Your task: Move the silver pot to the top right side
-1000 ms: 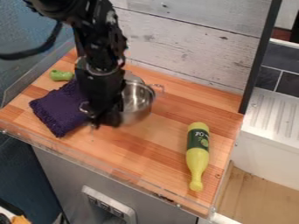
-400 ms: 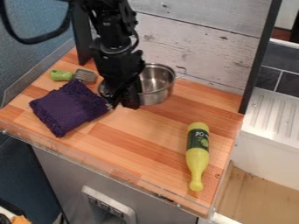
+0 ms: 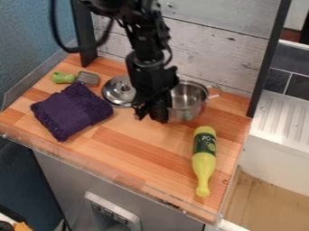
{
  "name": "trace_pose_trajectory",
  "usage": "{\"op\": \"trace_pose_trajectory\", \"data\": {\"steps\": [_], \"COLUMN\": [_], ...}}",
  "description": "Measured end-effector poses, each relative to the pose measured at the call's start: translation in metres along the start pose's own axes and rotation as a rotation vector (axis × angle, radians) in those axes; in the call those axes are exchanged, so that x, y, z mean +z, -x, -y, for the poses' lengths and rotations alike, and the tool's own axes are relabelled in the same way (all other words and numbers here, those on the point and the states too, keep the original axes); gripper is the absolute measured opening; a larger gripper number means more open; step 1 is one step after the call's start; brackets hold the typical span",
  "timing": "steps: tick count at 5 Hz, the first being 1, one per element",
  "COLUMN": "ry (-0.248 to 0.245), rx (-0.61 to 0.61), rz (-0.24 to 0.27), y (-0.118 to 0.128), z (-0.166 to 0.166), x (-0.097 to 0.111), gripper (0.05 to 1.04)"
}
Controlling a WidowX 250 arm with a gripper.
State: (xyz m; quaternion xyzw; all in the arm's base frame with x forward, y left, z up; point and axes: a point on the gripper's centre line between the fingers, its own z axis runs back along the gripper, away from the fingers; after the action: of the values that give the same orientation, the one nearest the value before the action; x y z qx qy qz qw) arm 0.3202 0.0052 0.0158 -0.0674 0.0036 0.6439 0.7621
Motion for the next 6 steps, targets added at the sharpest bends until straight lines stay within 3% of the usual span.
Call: {"op": "trace_pose_trajectory", "data": {"steps": [2,4,5,6], "ry": [-0.017,-0.01,-0.056,-0.05], "rx": [-0.085,-0.101,-0.096,-0.103], "rz": [0.027,0.038,0.035,0.027], "y": [0.018,0.019,0.02,0.021], "z": [0.018,0.035,0.029,0.03], "x": [-0.014,-0.019,-0.024,-0.023], "gripper": [0.078,0.108,0.289,0.579]}}
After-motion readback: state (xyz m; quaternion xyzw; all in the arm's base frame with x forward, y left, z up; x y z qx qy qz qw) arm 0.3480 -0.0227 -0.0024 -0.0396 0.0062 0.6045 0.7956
